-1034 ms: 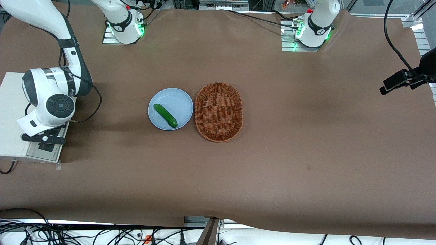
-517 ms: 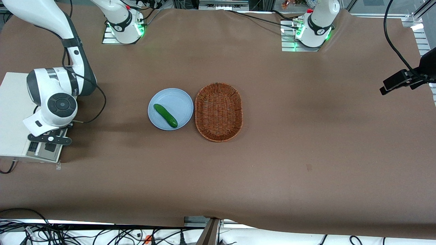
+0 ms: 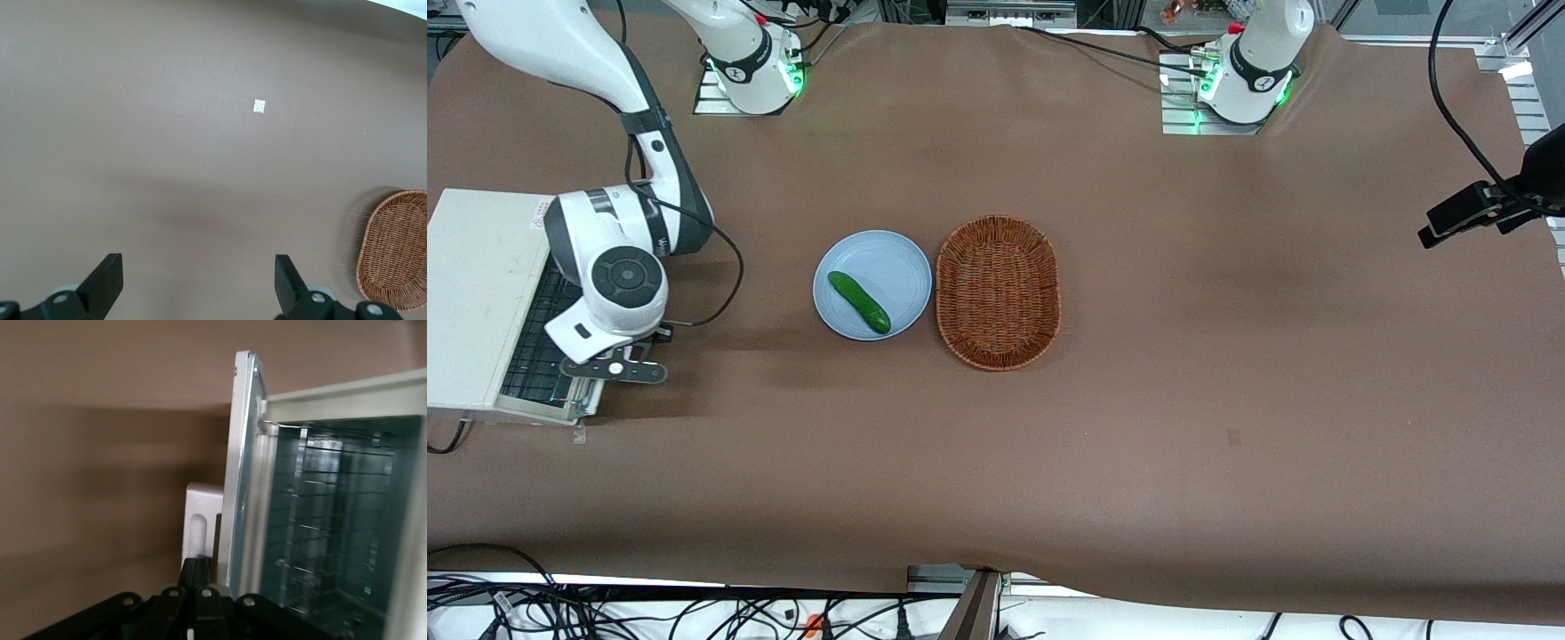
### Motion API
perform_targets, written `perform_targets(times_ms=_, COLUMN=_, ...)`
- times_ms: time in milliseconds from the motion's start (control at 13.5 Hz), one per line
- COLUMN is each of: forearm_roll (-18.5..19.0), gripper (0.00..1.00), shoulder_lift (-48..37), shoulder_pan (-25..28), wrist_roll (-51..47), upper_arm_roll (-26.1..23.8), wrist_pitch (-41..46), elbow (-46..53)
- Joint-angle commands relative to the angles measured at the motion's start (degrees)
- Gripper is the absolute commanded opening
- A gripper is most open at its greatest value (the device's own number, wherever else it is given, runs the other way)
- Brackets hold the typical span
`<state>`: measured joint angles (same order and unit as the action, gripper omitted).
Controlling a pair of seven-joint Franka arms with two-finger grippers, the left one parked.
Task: Open oven door with right arm only
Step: 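Pull the handle with the right gripper, swinging the door down open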
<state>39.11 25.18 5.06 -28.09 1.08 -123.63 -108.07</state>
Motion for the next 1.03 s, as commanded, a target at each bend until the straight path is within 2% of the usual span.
perform_targets(times_ms=0, forearm_roll=1.1, gripper=0.0, shoulder_lift=4.3, shoulder_pan=-2.1, wrist_roll=-0.7, upper_arm_roll=2.1, wrist_pitch=-3.0, elbow=-1.3)
perform_targets(times_ms=517, forearm_roll=0.8, gripper=0.0, shoulder_lift=6.5, shoulder_pan=-3.2, wrist_roll=0.4, upper_arm_roll=2.1, wrist_pitch=-6.8, elbow=-2.2)
perform_targets(times_ms=738, forearm_roll=-5.3, gripper=0.0, shoulder_lift=5.2, shoulder_pan=-3.2, wrist_roll=0.6, upper_arm_roll=1.6, wrist_pitch=-8.6, elbow=-5.1)
perform_targets(times_ms=960, forearm_roll=-11.9, gripper=0.0, shoulder_lift=3.2, shoulder_pan=-3.2, wrist_roll=0.7, upper_arm_roll=-1.3, wrist_pitch=-7.3, elbow=-5.7)
